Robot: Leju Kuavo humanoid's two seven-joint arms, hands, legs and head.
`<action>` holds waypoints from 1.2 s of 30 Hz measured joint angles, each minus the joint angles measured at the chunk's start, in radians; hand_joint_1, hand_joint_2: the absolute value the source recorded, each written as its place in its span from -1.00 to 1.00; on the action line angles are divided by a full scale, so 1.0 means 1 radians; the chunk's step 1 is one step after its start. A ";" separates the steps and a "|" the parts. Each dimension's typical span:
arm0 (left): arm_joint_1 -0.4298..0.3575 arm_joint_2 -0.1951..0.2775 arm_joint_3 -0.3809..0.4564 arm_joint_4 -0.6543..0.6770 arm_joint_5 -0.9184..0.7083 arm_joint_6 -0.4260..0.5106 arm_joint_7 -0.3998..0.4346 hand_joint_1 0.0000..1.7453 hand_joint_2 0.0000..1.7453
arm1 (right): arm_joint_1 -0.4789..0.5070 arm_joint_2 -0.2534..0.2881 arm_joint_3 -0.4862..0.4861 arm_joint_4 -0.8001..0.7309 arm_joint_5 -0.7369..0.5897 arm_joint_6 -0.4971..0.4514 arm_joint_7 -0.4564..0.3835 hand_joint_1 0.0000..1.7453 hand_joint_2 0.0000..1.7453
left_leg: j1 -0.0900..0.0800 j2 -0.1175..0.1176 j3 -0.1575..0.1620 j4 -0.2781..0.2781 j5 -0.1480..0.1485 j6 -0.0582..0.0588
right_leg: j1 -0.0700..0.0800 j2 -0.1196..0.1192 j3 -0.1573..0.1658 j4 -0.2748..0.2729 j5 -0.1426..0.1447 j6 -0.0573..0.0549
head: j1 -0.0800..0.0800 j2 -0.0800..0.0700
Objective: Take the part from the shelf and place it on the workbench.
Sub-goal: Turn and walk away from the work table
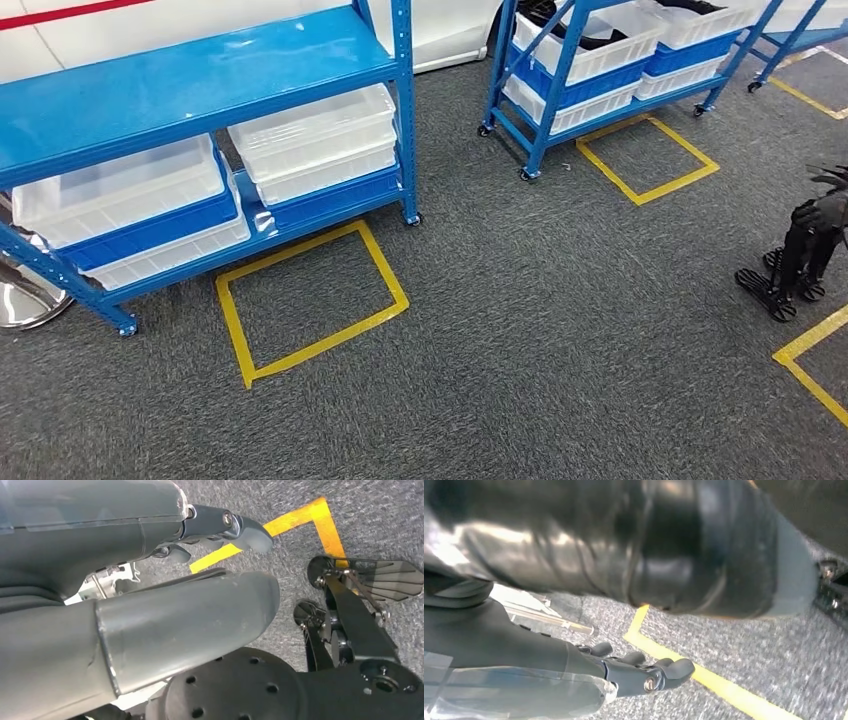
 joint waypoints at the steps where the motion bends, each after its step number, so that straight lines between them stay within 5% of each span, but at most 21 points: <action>1: 0.000 0.000 0.000 0.000 0.000 -0.001 0.000 -1.00 -1.00 | 0.000 0.000 0.000 -0.001 0.000 0.000 0.000 -1.00 -1.00 | 0.004 -0.013 0.006 -0.008 0.004 0.006 | -0.001 0.030 -0.012 0.032 -0.022 0.004 | 0.000 0.000; 3: -0.002 0.000 0.000 0.000 0.000 -0.003 0.000 -1.00 -1.00 | 0.004 0.001 0.000 -0.001 0.000 0.001 -0.001 -1.00 -1.00 | 0.007 -0.036 0.009 -0.011 0.007 0.012 | -0.005 0.091 -0.074 0.152 -0.082 0.007 | 0.000 0.000; 4: -0.003 0.000 0.000 0.000 0.000 -0.004 0.000 -1.00 -1.00 | 0.006 0.001 0.000 -0.001 0.000 0.001 0.000 -1.00 -1.00 | 0.006 -0.049 0.008 -0.011 0.007 0.014 | -0.005 0.101 -0.110 0.214 -0.104 0.008 | 0.000 0.000; 6: -0.003 -0.001 0.000 0.000 0.000 -0.006 0.000 -1.00 -1.00 | 0.007 0.001 0.000 -0.001 0.001 0.001 0.000 -1.00 -1.00 | 0.005 -0.078 0.010 -0.007 0.004 0.014 | -0.006 0.106 -0.143 0.252 -0.088 0.010 | 0.000 0.000; 8: -0.003 -0.001 0.000 0.000 -0.001 -0.006 0.000 -1.00 -1.00 | 0.008 0.001 0.000 -0.001 0.001 0.001 0.001 -1.00 -1.00 | 0.007 -0.109 0.013 0.000 -0.001 0.009 | -0.009 0.120 -0.110 0.149 -0.006 0.009 | 0.001 0.000; 10: -0.003 0.000 0.000 0.000 -0.001 -0.006 0.000 -1.00 -1.00 | 0.011 0.001 0.000 0.000 0.001 0.001 0.001 -1.00 -1.00 | 0.006 -0.133 0.008 0.012 -0.008 -0.001 | -0.011 0.159 -0.069 0.040 0.046 0.006 | 0.000 0.000; 12: -0.003 0.000 0.000 0.000 -0.002 -0.007 0.002 -1.00 -1.00 | 0.009 0.001 0.000 0.001 0.001 0.001 0.000 -1.00 -1.00 | 0.005 -0.151 -0.001 0.018 -0.011 -0.012 | -0.010 0.175 -0.060 0.013 0.048 0.000 | 0.000 0.000; 13: -0.002 0.000 0.000 0.000 -0.001 -0.008 0.003 -1.00 -1.00 | 0.006 0.001 0.000 0.001 0.001 0.001 0.000 -1.00 -1.00 | 0.006 -0.160 -0.004 0.017 -0.010 -0.018 | -0.010 0.164 -0.059 0.011 0.049 -0.005 | 0.000 0.000; 14: 0.000 0.001 0.000 0.000 -0.001 -0.008 0.004 -1.00 -1.00 | 0.002 0.002 0.000 0.001 0.001 0.001 0.000 -1.00 -1.00 | 0.006 -0.160 -0.005 0.016 -0.011 -0.024 | -0.010 0.154 -0.057 0.008 0.050 -0.011 | 0.000 0.000; 16: -0.001 0.001 0.000 0.002 -0.002 -0.011 0.007 -1.00 -1.00 | 0.001 0.004 0.000 0.001 0.001 0.001 0.000 -1.00 -1.00 | 0.006 -0.121 -0.017 0.047 -0.033 -0.036 | -0.013 0.132 -0.050 -0.001 0.051 -0.023 | -0.001 0.000; 18: -0.004 0.001 0.000 0.003 -0.001 -0.012 0.008 -1.00 -1.00 | 0.005 0.005 0.000 0.001 0.001 0.000 0.000 -1.00 -1.00 | 0.008 -0.068 -0.066 0.150 -0.088 -0.046 | -0.011 0.109 -0.047 -0.005 0.050 -0.031 | -0.002 0.000; 20: -0.006 0.002 0.000 0.003 0.000 -0.012 0.009 -1.00 -1.00 | 0.008 0.005 0.000 0.001 0.001 -0.003 0.000 -1.00 -1.00 | 0.012 -0.052 -0.125 0.263 -0.131 -0.052 | -0.008 0.089 -0.046 -0.004 0.047 -0.034 | -0.002 0.000; 21: -0.005 0.002 0.000 0.003 0.000 -0.012 0.009 -1.00 -1.00 | 0.008 0.005 0.000 0.001 0.000 -0.004 0.000 -1.00 -1.00 | 0.014 -0.049 -0.135 0.283 -0.128 -0.054 | -0.008 0.082 -0.045 -0.004 0.045 -0.035 | -0.002 0.000; 22: -0.004 0.002 0.000 0.003 0.000 -0.012 0.010 -1.00 -1.00 | 0.008 0.005 0.000 0.001 -0.002 -0.004 0.001 -1.00 -1.00 | 0.015 -0.047 -0.128 0.266 -0.108 -0.054 | -0.008 0.077 -0.043 -0.004 0.044 -0.034 | -0.002 0.000; 25: -0.003 0.004 0.000 0.003 0.000 -0.011 0.014 -1.00 -1.00 | 0.002 0.007 -0.001 0.001 -0.010 -0.002 0.010 -1.00 -1.00 | 0.012 -0.037 -0.035 0.080 -0.019 -0.043 | -0.006 0.067 -0.034 -0.003 0.038 -0.025 | -0.002 0.000; 27: -0.005 0.005 0.000 0.003 -0.002 -0.009 0.015 -1.00 -1.00 | 0.000 0.008 -0.001 0.001 -0.013 0.003 0.013 -1.00 -1.00 | 0.008 -0.031 -0.005 0.018 -0.005 -0.034 | -0.002 0.064 -0.033 -0.001 0.033 -0.019 | -0.002 0.000; 31: -0.005 0.005 0.000 0.003 -0.004 -0.006 0.018 -1.00 -1.00 | -0.003 0.007 -0.001 0.001 -0.014 0.014 0.015 -1.00 -1.00 | 0.005 -0.032 -0.001 0.013 -0.004 -0.032 | 0.000 0.065 -0.031 -0.003 0.034 -0.027 | -0.002 0.000; 36: -0.007 0.006 0.000 0.003 -0.006 -0.003 0.021 -1.00 -1.00 | -0.004 0.008 -0.002 0.001 -0.014 0.016 0.015 -1.00 -1.00 | 0.003 -0.032 0.001 0.014 -0.007 -0.021 | -0.002 0.066 -0.025 -0.013 0.037 -0.017 | -0.002 0.000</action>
